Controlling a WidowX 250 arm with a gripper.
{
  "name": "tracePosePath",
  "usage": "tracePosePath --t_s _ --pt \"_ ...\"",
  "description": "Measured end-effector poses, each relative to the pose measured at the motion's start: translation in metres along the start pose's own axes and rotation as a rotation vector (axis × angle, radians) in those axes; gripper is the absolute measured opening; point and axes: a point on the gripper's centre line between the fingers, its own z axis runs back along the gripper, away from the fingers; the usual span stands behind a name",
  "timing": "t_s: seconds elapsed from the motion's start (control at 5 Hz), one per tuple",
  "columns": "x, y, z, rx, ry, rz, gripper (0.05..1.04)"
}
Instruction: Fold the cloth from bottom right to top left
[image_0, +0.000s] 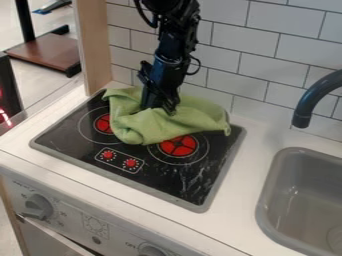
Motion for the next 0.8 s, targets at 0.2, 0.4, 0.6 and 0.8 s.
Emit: tracePosePath --t_s 0.2,0.4,0.6,0.8 --pt "0.0007 -0.0011 -0.001 -0.01 -0.004 -0.002 0.052" --pt "0.0014 -0.0009 -0.0012 -0.011 -0.01 0.002 0.076" --pt "0.0019 -0.004 -0.0015 -0.033 -0.016 0.019 0.233" --pt "-0.0016 -0.0068 0.0017 -0.041 -0.019 0.029 0.464"
